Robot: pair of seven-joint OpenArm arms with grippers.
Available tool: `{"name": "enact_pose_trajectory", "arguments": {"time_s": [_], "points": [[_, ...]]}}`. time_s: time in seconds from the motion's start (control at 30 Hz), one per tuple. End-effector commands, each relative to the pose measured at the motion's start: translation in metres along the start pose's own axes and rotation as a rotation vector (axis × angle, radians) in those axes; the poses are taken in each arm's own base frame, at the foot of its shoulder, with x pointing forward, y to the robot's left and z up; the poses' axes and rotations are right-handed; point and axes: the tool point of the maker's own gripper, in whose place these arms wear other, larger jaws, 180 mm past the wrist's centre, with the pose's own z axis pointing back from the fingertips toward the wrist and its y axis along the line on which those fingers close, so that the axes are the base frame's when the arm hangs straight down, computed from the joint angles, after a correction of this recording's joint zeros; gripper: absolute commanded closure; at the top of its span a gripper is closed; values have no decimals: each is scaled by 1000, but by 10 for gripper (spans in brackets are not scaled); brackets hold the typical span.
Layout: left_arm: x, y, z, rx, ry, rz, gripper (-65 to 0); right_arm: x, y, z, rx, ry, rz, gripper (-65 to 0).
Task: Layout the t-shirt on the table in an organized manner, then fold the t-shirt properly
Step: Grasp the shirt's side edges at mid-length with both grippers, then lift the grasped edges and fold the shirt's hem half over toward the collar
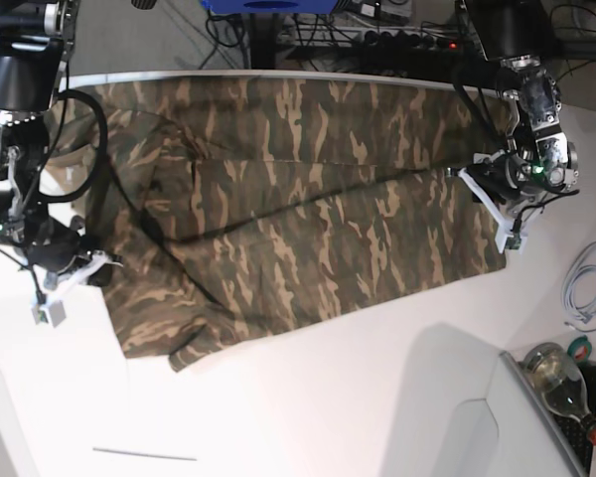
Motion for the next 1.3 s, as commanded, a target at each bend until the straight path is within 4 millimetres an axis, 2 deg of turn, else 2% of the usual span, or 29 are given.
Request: {"name": "enact_pose_trajectory", "arguments": {"time_s": [0.0, 0.03, 0.1, 0.2, 0.27, 0.4, 0.5, 0.6, 0.7, 1.07, 1.13, 1.27], "points": [[12, 8, 10, 24, -46, 8, -329, 20, 1, 4, 10, -53, 13, -2], [12, 12, 16, 39, -63, 25, -398, 20, 1, 4, 10, -53, 13, -2], [15, 24, 30, 77, -99, 73, -479, 20, 1, 4, 10, -53, 13, -2], [24, 43, 37, 115, -137, 115, -485, 20, 1, 4, 10, -53, 13, -2], [45, 58, 34, 133, -174, 127, -485, 20, 1, 4, 10, -53, 13, -2], [75, 88, 7, 124, -211, 164, -485, 20, 2, 4, 10, -55, 14, -2], [88, 99, -18, 85, -238, 214, -485, 20, 2, 4, 10, -55, 14, -2], [87, 102, -39, 49, -226, 263, -485, 21, 1, 5, 9, -56, 15, -2], [83, 95, -52, 21, -237, 293, -485, 22, 0, 5, 8, -58, 16, -2], [84, 76, -63, -18, -258, 316, -485, 22, 1, 4, 9, -58, 14, -2], [91, 71, -63, -30, -267, 322, -485, 22, 1, 4, 9, -58, 14, -2], [89, 56, -76, -77, -223, 356, -485, 22, 0, 5, 8, -58, 15, -2]]}}
